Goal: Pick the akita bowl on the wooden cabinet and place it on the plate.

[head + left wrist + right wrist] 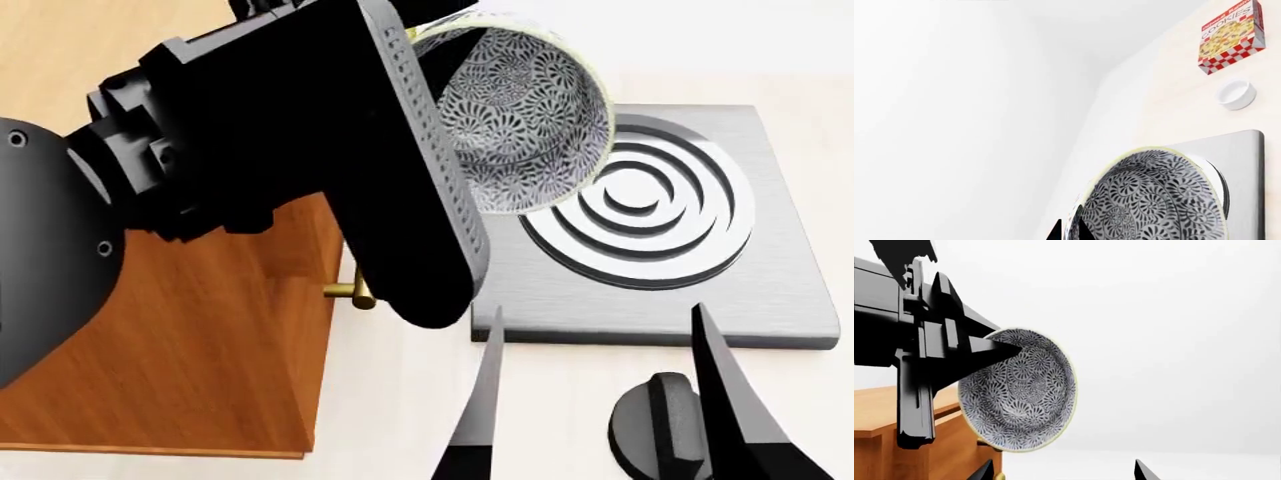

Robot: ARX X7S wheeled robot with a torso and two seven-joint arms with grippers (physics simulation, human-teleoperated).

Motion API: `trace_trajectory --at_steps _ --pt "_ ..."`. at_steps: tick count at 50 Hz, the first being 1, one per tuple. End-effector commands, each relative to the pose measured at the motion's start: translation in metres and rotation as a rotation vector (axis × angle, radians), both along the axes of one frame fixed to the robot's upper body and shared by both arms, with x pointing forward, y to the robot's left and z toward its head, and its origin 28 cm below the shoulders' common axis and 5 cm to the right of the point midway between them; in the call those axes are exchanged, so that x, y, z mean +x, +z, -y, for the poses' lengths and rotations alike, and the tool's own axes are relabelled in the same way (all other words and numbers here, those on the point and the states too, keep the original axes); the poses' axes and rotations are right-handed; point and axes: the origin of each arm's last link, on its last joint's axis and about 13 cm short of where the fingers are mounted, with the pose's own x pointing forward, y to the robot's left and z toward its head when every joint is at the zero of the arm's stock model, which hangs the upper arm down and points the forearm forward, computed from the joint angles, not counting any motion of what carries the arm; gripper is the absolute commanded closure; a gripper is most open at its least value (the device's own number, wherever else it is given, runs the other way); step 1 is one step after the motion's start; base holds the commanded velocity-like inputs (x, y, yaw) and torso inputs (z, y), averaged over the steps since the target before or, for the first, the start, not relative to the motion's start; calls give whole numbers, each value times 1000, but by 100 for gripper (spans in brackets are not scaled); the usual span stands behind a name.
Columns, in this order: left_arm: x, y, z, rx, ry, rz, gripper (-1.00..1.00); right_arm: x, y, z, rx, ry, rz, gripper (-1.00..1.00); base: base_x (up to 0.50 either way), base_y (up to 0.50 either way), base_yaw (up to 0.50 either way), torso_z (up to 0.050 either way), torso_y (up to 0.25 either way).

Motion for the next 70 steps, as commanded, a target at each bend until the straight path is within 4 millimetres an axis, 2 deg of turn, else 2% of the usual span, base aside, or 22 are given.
trace_trajectory --at_steps 1,49,64,70 --pt "-4 -3 -4 -29 -3 23 100 0 0 0 0 -1 1 -100 0 0 0 0 0" --pt "-44 -21 -9 -29 -74 37 100 1 -1 0 -2 -6 -4 -100 0 0 0 0 0" --pt "-62 -26 -12 -36 -101 52 100 3 -2 0 -4 -21 -21 -100 0 0 0 0 0" --pt "-63 -25 -13 -45 -98 61 100 3 -3 -1 -3 -17 -26 -100 0 0 0 0 0"
